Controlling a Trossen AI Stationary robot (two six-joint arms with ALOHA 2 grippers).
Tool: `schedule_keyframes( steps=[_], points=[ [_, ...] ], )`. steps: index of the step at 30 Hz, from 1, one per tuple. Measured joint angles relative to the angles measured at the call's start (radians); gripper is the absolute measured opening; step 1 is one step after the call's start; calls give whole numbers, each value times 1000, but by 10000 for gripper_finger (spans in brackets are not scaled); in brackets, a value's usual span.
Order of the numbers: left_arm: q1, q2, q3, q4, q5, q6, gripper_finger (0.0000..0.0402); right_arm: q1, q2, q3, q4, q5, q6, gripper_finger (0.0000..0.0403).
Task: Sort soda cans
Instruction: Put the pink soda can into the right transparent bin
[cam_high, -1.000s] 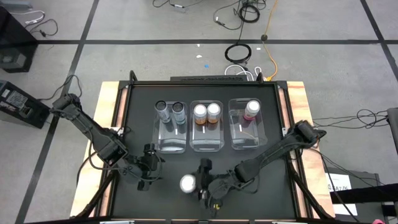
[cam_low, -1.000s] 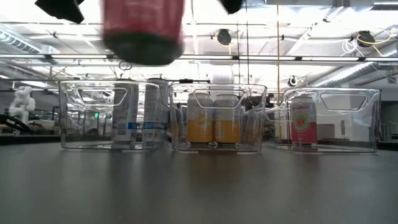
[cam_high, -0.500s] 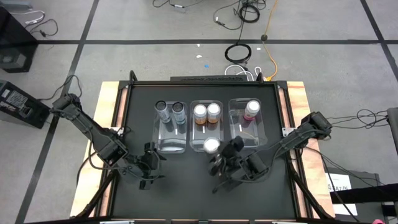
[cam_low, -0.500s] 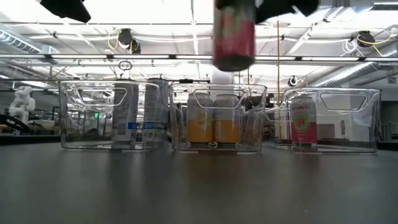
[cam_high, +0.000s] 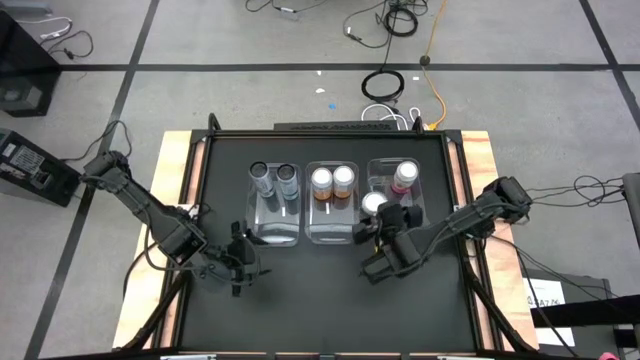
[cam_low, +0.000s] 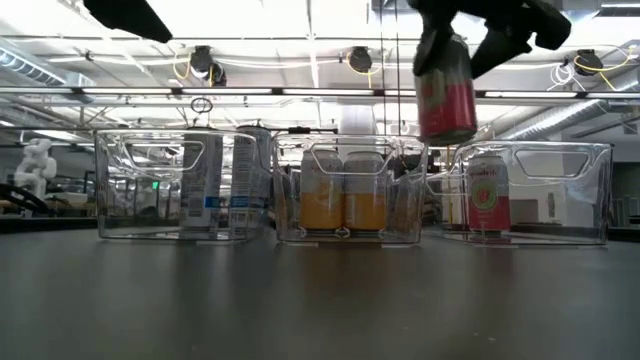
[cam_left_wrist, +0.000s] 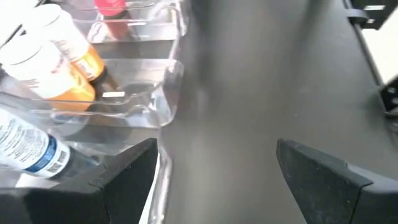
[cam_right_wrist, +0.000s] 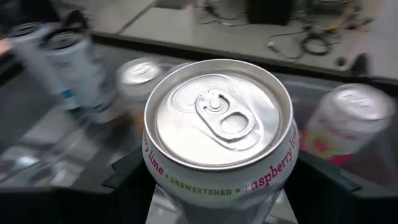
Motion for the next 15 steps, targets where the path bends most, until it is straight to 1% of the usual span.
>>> schedule_keyframes(
  steps=[3,6,9,12,15],
  points=[
    [24,0,0,-1,0,0,338,-27,0,0,-98,0,69,281],
    [49,0,0,-2,0,0,338,-59,0,-3,-147,1,99,281],
    [69,0,0,-1,-1,-1,338,-93,-22,-61,-127,12,120,281],
    [83,0,0,0,0,-1,338,-111,-67,-157,-76,13,169,281],
    [93,0,0,2,0,-6,338,-116,-135,-259,-2,9,171,281]
  ],
)
